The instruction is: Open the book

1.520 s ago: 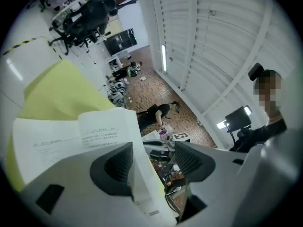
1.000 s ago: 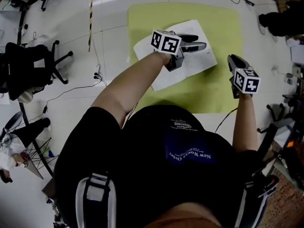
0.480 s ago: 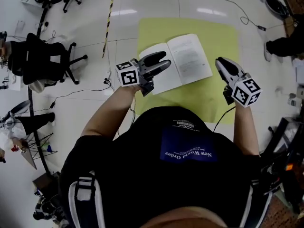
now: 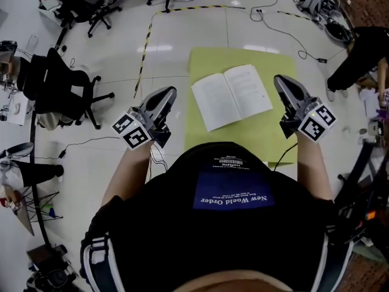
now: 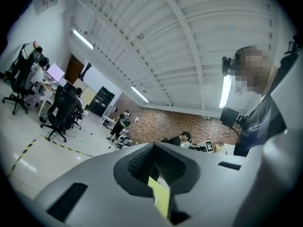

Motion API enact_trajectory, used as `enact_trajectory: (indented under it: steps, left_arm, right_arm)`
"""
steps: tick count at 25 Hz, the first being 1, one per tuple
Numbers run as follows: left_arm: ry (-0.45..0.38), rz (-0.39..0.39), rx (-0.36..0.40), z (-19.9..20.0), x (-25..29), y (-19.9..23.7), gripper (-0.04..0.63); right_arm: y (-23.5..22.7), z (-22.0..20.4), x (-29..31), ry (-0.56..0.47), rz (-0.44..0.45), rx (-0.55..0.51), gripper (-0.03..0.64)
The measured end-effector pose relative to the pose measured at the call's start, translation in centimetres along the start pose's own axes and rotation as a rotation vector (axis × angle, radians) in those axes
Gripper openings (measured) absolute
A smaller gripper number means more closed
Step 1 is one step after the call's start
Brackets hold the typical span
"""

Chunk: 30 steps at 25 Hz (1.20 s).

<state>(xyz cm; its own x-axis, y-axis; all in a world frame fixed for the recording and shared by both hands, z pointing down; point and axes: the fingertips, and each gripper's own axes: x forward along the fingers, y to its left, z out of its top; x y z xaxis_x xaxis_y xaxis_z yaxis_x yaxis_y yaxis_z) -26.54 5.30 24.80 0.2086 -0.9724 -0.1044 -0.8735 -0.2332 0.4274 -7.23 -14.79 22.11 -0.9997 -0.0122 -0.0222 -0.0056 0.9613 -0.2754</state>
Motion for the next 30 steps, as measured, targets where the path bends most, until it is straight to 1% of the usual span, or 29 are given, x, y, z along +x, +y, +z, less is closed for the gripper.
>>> enact_trajectory:
  steps: [4, 7, 11, 19, 25, 30]
  left_arm:
    - [-0.019, -0.015, 0.010, 0.8, -3.5, -0.7, 0.006]
    - [-0.021, -0.025, 0.024, 0.9, -4.4, -1.0, 0.006]
    - [-0.021, -0.056, 0.034, 1.2, -3.8, -1.3, 0.006]
    - [0.003, -0.088, 0.043, 0.9, -4.3, -1.3, 0.006]
    - [0.005, -0.088, 0.030, 1.0, -3.1, -1.3, 0.006]
    - [0.012, -0.105, 0.024, 1.2, -4.6, -1.2, 0.006]
  right_arm:
    - [2.6, -1.6, 0.6, 0.004, -0.073, 0.056, -0.012]
    - [2.6, -3.1, 0.8, 0.038, -0.123, 0.104, -0.014]
    - [2.0, -3.6, 0.6, 0.073, -0.160, 0.084, -0.014]
    - [3.6, -3.9, 0.4, 0.100, -0.170, 0.021, -0.014]
    - [2.5, -4.0, 0.5, 0.116, -0.160, 0.010, -0.014]
    - [4.2, -4.2, 1.1, 0.118, -0.165, -0.005, -0.014]
